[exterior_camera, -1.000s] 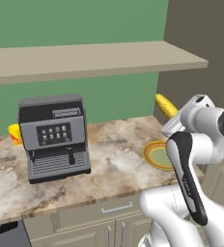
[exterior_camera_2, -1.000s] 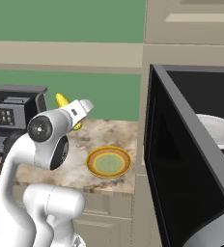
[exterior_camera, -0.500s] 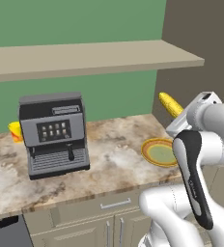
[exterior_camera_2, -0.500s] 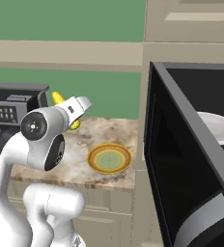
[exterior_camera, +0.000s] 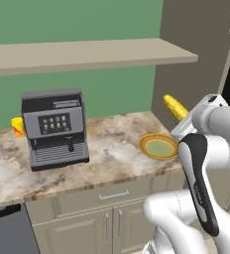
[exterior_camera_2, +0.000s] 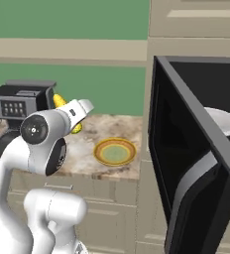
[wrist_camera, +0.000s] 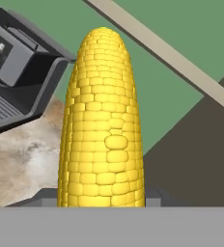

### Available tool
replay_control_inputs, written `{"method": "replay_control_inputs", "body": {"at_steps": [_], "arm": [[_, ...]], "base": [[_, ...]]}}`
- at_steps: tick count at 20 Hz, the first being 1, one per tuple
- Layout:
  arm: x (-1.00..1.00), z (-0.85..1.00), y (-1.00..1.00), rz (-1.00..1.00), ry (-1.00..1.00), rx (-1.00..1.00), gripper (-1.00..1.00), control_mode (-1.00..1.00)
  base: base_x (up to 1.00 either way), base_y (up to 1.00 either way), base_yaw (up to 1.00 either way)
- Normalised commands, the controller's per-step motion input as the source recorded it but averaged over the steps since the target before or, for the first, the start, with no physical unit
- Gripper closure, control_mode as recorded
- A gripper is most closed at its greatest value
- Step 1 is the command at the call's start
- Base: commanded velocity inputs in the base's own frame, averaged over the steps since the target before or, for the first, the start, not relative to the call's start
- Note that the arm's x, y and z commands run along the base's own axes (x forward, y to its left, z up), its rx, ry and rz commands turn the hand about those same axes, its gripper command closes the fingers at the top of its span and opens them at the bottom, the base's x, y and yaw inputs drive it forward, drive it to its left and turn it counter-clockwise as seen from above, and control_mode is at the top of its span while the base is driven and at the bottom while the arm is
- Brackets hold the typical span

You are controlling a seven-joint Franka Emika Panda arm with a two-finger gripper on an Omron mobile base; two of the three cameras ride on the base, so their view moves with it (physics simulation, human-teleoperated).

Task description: Pick the corn from the counter and place it in the microwave. Then turn on the microwave.

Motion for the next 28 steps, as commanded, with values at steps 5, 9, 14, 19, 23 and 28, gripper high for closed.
{"method": "replay_control_inputs", "body": {"at_steps": [5, 9, 14, 19, 23, 28], "arm": [[0.0, 0.0, 0.0, 0.0, 0.0, 0.0, 1.0, 1.0], [0.0, 0.0, 0.0, 0.0, 0.0, 0.0, 1.0, 1.0], [0.0, 0.0, 0.0, 0.0, 0.0, 0.0, 1.0, 1.0], [0.0, 0.0, 0.0, 0.0, 0.0, 0.0, 1.0, 1.0], [0.0, 0.0, 0.0, 0.0, 0.0, 0.0, 1.0, 1.0], [0.0, 0.0, 0.0, 0.0, 0.0, 0.0, 1.0, 1.0]], "base": [[-0.5, -0.02, 0.0], [-0.62, -0.15, 0.01], [-0.66, -0.15, 0.03], [-0.64, -0.18, 0.04], [-0.55, -0.2, 0.05], [-0.4, -0.26, 0.06]]}}
